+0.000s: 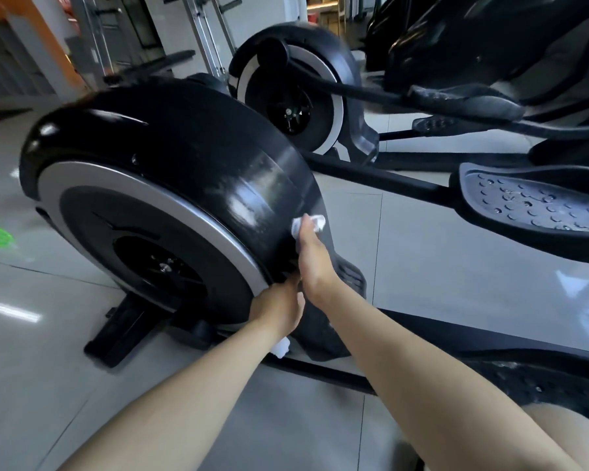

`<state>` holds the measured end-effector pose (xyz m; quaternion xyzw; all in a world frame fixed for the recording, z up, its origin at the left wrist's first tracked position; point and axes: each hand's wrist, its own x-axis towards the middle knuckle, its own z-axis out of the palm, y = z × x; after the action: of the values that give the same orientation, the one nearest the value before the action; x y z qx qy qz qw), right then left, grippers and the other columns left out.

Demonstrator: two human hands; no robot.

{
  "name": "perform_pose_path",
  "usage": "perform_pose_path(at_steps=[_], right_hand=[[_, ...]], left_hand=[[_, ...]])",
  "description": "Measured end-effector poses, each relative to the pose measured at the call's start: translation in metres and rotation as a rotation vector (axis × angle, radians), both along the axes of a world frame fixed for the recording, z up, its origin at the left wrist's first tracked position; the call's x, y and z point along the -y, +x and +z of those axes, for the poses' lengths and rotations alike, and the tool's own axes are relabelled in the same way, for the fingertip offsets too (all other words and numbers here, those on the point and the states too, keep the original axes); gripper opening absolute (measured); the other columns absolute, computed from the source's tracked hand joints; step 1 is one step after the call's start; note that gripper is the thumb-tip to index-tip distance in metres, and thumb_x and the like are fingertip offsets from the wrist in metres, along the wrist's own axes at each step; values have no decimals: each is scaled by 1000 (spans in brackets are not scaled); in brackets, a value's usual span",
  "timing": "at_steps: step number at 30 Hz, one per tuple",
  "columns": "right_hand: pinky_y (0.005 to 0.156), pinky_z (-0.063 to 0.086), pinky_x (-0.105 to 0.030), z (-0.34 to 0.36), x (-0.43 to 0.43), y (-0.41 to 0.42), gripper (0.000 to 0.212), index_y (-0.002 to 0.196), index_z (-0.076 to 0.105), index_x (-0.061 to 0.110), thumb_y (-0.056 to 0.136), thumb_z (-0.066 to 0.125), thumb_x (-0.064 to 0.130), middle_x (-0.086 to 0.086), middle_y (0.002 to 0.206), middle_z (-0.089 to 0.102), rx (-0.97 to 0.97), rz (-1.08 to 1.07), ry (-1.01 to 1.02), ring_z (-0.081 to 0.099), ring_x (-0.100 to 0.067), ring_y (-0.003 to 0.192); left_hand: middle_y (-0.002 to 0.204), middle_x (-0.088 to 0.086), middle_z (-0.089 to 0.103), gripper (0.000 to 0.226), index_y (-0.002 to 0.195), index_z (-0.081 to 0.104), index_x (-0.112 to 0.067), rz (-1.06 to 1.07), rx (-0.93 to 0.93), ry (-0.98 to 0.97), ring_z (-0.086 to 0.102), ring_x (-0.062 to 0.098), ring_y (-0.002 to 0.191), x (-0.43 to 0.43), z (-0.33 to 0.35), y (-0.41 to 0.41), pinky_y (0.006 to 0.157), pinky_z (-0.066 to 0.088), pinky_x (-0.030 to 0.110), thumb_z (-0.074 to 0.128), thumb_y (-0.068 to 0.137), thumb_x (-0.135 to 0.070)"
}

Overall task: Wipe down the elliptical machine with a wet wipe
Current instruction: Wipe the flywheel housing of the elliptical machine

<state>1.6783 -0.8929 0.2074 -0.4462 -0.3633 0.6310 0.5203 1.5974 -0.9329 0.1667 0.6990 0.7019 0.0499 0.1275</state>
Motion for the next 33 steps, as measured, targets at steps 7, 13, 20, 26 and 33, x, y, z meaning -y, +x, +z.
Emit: perform_pose_path(at_steps=[7,13,20,26,33], right_hand=[[114,35,-43,-15,0,1,59,131,47,8,101,34,57,-13,147,23,183,63,-44,29,-24,137],[92,44,-32,-39,16,21,55,139,52,13,100,45,52,-11,116,66,241,106,-224,59,-18,101],[86,49,-24,-11,14,30,36,142,52,24,108,41,22,-2,125,63,299,2,59,61,-14,106],[96,52,-44,-48,-3,52,32,130,60,5,100,48,4,-7,114,65,401,-90,17,62,-24,103],[104,35,-21,-2,-54,37,27,111,62,37,103,44,19,15,130,57,310,13,371,48,4,114]], left_hand=[[103,2,69,26,126,49,-32,24,65,-3,66,30,93,-3,16,-6,68,45,32,39,102,-34],[96,4,69,26,122,41,-38,-23,92,67,61,29,81,1,18,-6,68,49,37,43,101,-22],[96,1,65,25,124,47,-31,-16,119,50,61,29,83,0,20,1,68,46,35,39,101,-24],[101,-1,67,24,117,56,-25,-35,183,53,63,25,88,-11,11,22,76,56,41,49,94,-20],[98,-1,70,17,109,62,-19,50,120,62,68,21,86,-36,-3,45,74,56,35,48,99,-19]])
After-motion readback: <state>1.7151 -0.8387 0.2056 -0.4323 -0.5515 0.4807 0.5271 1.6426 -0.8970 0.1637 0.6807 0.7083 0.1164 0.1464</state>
